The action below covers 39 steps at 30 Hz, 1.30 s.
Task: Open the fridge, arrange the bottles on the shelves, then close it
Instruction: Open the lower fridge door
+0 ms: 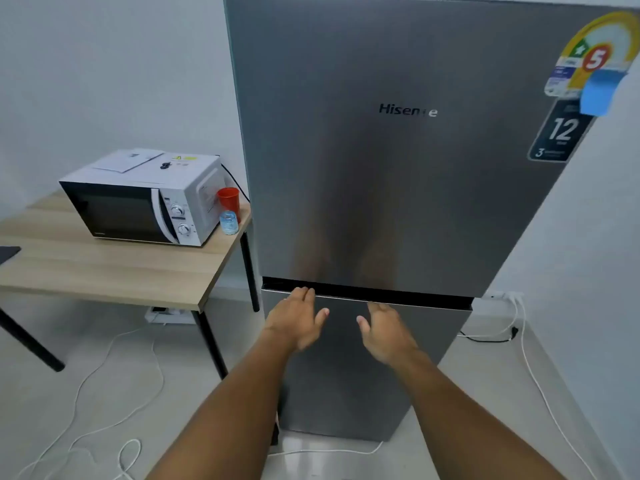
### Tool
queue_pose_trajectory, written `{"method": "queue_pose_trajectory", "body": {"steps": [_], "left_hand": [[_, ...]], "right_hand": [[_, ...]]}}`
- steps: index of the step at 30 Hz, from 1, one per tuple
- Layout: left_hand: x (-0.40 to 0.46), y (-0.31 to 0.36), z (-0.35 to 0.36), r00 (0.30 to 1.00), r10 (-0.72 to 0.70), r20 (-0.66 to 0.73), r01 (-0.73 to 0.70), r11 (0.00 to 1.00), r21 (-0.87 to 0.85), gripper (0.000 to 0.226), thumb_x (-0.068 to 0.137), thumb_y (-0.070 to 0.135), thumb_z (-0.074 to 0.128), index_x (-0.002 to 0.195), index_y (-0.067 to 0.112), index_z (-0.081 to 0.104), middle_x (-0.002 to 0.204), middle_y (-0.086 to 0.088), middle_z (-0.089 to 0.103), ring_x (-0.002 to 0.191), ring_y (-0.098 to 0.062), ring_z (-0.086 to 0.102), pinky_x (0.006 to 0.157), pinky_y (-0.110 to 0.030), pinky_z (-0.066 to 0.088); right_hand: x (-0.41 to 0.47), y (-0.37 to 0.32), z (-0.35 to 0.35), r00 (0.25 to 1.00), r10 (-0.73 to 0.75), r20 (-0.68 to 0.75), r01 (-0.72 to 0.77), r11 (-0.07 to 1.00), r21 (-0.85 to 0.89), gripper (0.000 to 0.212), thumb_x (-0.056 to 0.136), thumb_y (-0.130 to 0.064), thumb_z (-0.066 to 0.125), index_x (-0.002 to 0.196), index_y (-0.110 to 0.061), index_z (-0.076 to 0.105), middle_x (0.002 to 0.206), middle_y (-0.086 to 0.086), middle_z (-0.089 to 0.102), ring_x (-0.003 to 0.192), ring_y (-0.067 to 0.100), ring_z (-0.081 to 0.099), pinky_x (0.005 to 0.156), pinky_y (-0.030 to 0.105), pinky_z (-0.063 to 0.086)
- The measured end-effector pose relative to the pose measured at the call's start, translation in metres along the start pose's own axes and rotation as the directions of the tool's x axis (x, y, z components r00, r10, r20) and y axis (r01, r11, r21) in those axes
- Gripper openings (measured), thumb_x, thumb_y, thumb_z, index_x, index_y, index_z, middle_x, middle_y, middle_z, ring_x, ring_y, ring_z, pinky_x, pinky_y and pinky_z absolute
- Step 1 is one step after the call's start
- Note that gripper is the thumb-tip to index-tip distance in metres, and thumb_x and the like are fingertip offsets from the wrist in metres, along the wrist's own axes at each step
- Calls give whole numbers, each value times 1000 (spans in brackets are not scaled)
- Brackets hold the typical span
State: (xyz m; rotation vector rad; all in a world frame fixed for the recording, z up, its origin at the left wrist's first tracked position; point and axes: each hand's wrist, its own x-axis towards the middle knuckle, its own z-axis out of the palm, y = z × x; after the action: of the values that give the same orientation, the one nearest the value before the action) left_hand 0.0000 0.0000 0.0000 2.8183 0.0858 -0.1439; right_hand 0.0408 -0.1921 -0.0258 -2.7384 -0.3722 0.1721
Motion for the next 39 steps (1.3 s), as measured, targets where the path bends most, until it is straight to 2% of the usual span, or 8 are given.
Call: {"method": "queue_pose_trajectory", "body": {"steps": [6,10,17,22,30,34,37,39], "left_hand": [[26,-17,14,987,-68,-142,52,992,-118,64,100,54,23,131,6,53,137,-12,52,134,-28,39,114,-39,30],[36,-13,16,966,-156,-208,125,980,-152,68,98,57,18,109,10,67,116,-9,61,117,-29,51,103,-38,39],[48,-15,7,948,-211,-238,200,977,-69,78,95,65,15,76,19,74,83,-4,70,88,-25,59,77,-35,49],[53,-20,-1,959,-217,-180,216,976,-30,87,88,74,7,51,16,61,57,-3,61,63,-26,59,58,-34,53],[39,-13,-27,997,-33,-70,44,988,149,60,98,55,29,78,11,64,75,-7,64,72,-27,62,65,-34,48],[29,-17,-29,984,-2,180,17,996,-85,60,95,55,39,68,9,68,67,-3,73,63,-21,69,74,-35,57],[16,-9,-31,928,36,370,37,981,-188,59,96,51,43,69,7,72,52,-1,69,50,-18,69,61,-27,55],[15,-4,-30,933,72,353,-8,984,-179,52,95,50,46,72,10,70,51,2,67,48,-16,67,63,-27,54]], "right_hand": [[18,-1,13,949,77,-307,-83,997,-8,38,100,-38,41,115,-9,60,115,4,58,121,22,46,93,38,49],[39,-7,20,930,212,-300,-206,977,52,53,101,-45,34,98,-5,70,105,13,67,110,31,55,109,42,36],[47,-10,23,901,298,-316,-260,953,158,60,100,-52,32,100,-8,73,110,10,66,115,29,50,98,42,44],[47,-11,15,914,296,-277,-274,955,117,63,99,-55,30,96,-8,72,107,10,67,118,27,49,93,43,48],[36,-16,12,876,378,-300,-342,925,167,66,100,-51,39,79,5,67,95,18,65,104,34,54,85,42,47],[15,-16,11,855,400,-329,-338,912,230,58,100,-42,43,77,6,66,93,20,64,101,36,56,82,40,45],[-9,-24,14,835,440,-331,-386,896,217,58,94,-56,46,73,-4,63,94,12,62,98,30,58,78,37,47],[-23,-29,14,829,470,-302,-413,880,235,59,88,-67,46,69,-12,55,93,7,60,93,27,59,76,36,48]]}}
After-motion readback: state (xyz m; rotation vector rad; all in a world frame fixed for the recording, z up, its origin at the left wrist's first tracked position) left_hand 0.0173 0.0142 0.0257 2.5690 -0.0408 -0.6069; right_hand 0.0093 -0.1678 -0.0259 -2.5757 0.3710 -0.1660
